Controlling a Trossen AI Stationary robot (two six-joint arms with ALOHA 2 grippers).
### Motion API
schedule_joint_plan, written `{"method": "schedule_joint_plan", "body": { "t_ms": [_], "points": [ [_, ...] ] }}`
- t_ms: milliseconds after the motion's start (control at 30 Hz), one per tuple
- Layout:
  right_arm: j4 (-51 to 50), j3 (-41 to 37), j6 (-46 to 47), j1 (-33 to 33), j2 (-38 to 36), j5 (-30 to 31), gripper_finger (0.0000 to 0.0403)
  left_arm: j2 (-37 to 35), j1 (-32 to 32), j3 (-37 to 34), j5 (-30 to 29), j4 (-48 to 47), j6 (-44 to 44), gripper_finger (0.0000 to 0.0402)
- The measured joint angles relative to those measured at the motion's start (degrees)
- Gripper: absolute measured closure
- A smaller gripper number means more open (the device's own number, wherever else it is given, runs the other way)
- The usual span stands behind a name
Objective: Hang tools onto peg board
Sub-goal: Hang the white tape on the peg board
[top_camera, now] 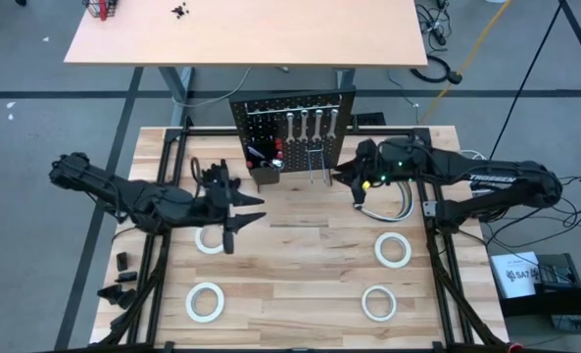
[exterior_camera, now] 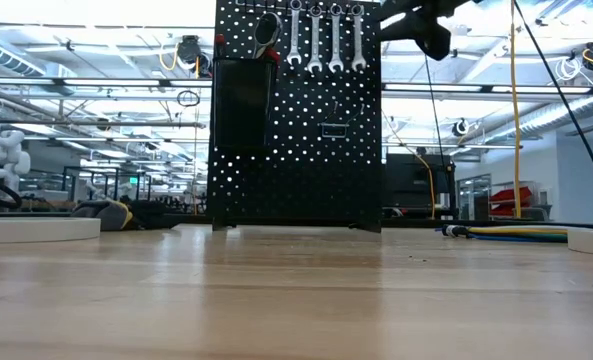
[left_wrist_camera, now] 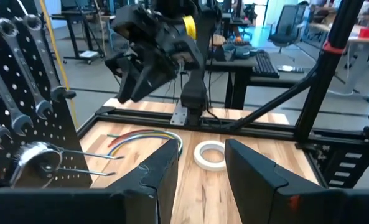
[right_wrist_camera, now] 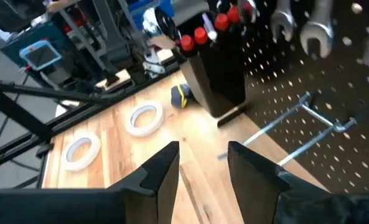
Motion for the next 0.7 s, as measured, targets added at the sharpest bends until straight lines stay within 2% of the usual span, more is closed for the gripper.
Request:
{"method": "schedule_joint_plan", "body": {
  "t_ms": [100, 233, 700],
  "points": [
    [3.5, 0.0, 0.2, 2.9, 1.6, 2.9, 0.0270, -1.0, 0.0, 0.0, 0.0, 0.0, 0.0, 0.0267],
    [8.0, 0.0, -0.1, 6.4, 5.3, 3.3, 0.0270, -2.6, 0.0, -0.9, -0.2, -0.1, -1.5, 0.0267],
    [18.3, 0.0, -0.1, 14.3, 18.6, 3.3, 0.0270, -7.2, -2.3, -12.3, -3.9, 0.0, -17.1, 0.0267]
  ]
}}
